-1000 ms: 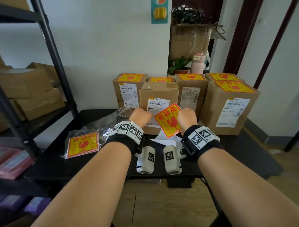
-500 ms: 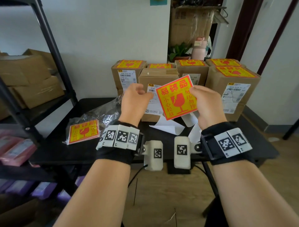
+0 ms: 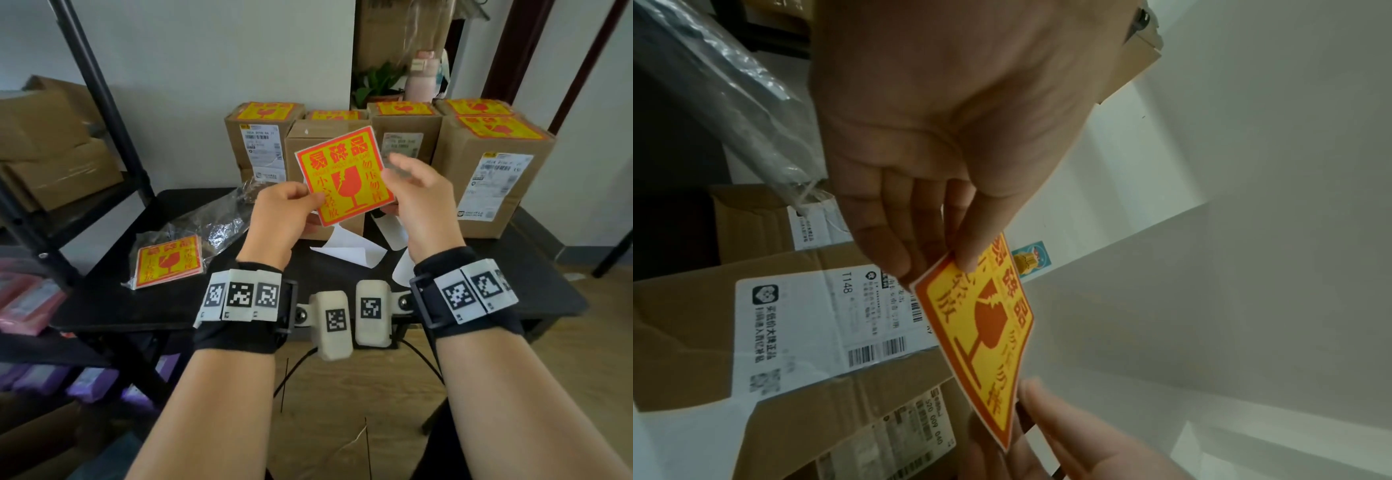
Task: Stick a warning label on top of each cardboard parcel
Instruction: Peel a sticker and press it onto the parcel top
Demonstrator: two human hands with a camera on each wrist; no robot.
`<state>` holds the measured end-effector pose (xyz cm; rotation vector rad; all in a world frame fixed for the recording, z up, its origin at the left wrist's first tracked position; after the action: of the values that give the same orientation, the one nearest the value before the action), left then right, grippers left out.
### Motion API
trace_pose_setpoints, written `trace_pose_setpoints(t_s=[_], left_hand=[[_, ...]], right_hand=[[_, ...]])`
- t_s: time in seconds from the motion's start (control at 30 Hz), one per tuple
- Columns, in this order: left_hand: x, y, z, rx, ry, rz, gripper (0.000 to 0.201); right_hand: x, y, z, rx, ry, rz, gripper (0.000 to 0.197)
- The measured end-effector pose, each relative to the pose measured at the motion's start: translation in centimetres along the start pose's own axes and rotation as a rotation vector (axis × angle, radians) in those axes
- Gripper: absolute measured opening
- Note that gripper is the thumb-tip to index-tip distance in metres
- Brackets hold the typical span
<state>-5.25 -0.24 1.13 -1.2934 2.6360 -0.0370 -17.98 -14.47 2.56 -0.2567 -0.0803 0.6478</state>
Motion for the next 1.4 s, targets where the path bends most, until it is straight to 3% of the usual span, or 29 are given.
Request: trace_pose_setpoints(t_s=[0.17,0.37,0.5,0.67,0.8,1.07,1.17,1.27,1.4], left_hand=[[-1.3,0.0,-0.2,0.05,0.003,-0.122,0.013],[-1.4,0.2,-0.4,0.062,0.001,-0.101,0.014],[-1.4,0.4,-0.5,0.065,0.022,-0.129,0.012],[0.6,0.3,0.4,-0.021,0.095,-0.03,0.015],[1.7,0.4,0.8,-0.018,0.117,0.026,0.013],[1.0,0.3,0.6,0.019,0.005,0.006,0.01],[1.2,0.4,0.8,0.009,0.005,0.024,0.014],[2.1,0.6,1.2,-0.036,-0.026,0.127,0.018],[1.6,0.7,1.3,-0.026,-0.033,0.055,0.013]], right_hand=[[-0.1,-0.2,-0.8,-0.002,0.097,0.053,0.03],[0.5,-0.1,-1.1,-0.009,0.13,0.121,0.025],[0.4,-0.2,-1.5,0.01,0.065,0.087,0.015],[0.2,-0.3,-1.6,0.002,-0.087,0.019,0.017],[0.2,-0.3,-1.7,-0.035,-0.061,0.054,0.014],[0.4,0.0,-1.9,-0.079,0.11,0.212,0.012],[0.3,0.0,-1.9,-0.077,0.128,0.207,0.012],[0.2,0.0,-2.0,-0.089,0.104,0.16,0.012],[0.4,-0.2,-2.3,-0.106,0.184,0.15,0.02]])
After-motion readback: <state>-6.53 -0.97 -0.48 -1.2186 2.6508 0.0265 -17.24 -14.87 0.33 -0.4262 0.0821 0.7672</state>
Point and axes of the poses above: each hand's wrist, its own y-axis away from the middle knuckle, its own x-axis out of the palm, z = x × y, the point moved 7 cm from there along -y, towards the middle knuckle, and after that the axes turned 4 degrees about z, right-handed, at the moved point
